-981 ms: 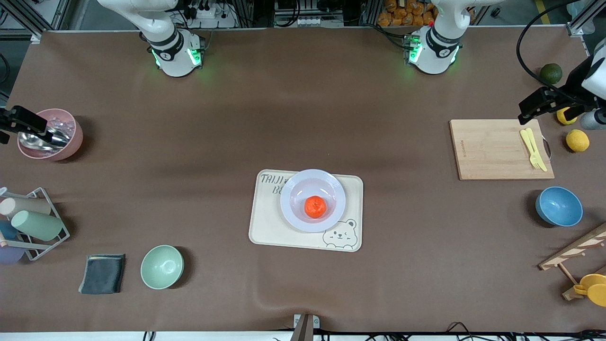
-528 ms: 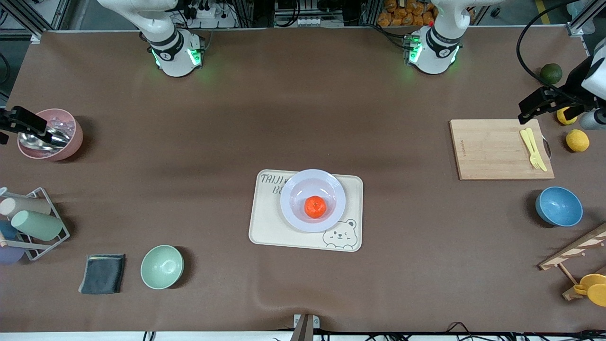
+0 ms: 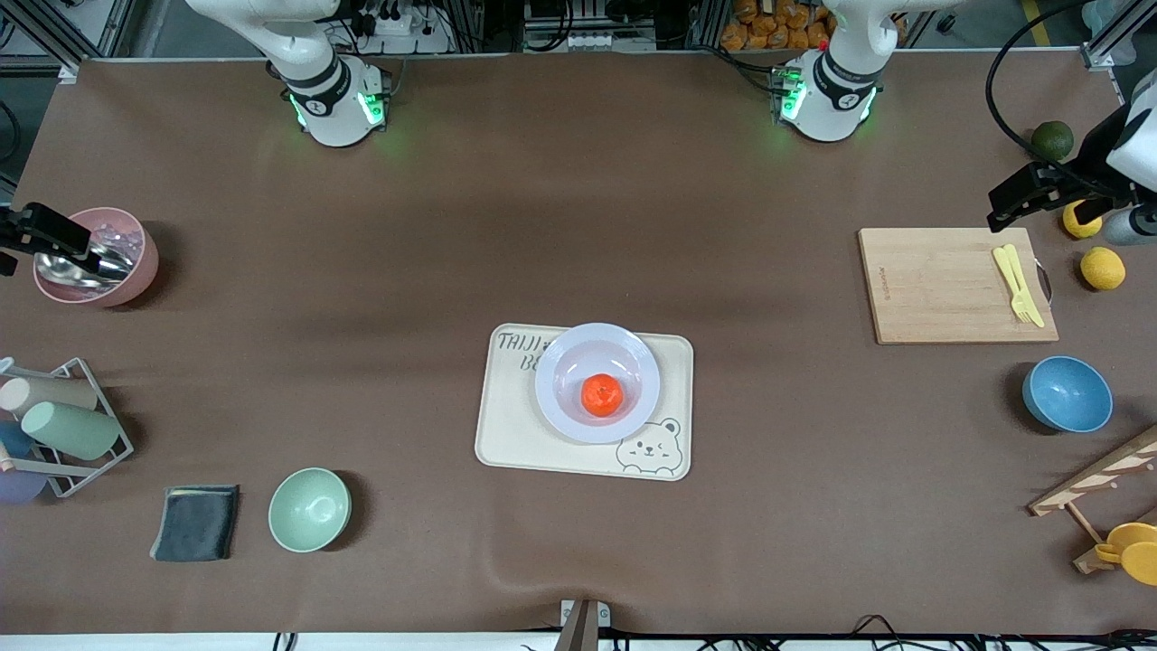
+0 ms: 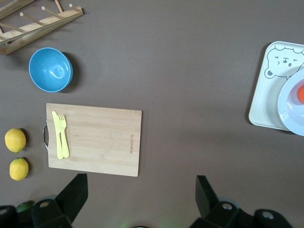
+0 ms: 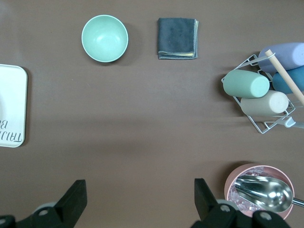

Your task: Place orange and plate with both arms

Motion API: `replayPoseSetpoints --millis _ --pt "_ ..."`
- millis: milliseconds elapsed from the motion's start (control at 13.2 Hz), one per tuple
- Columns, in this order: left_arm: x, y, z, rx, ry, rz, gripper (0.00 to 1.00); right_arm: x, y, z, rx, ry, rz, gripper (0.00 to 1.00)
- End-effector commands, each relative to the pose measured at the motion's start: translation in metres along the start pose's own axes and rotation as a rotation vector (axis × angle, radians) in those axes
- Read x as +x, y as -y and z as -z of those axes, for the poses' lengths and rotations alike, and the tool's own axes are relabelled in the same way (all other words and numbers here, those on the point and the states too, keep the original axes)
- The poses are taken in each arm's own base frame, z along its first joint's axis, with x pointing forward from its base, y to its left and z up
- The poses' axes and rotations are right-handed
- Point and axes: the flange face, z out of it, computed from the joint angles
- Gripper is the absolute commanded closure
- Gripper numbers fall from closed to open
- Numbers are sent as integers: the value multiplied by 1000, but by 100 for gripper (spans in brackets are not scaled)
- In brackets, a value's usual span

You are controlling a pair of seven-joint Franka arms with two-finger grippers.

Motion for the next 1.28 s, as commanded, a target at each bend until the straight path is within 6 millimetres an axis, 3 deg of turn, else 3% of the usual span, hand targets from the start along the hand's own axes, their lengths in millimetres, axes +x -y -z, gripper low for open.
replayPoseSetpoints --millis 0,453,1208 --pt "-7 4 8 -8 1 -25 0 -2 7 2 -16 -5 -5 0" --pt "-6 3 8 -9 0 -30 0 0 16 5 -15 -10 10 0" --pt "-6 4 7 -13 3 -27 0 0 12 4 -21 -8 4 0"
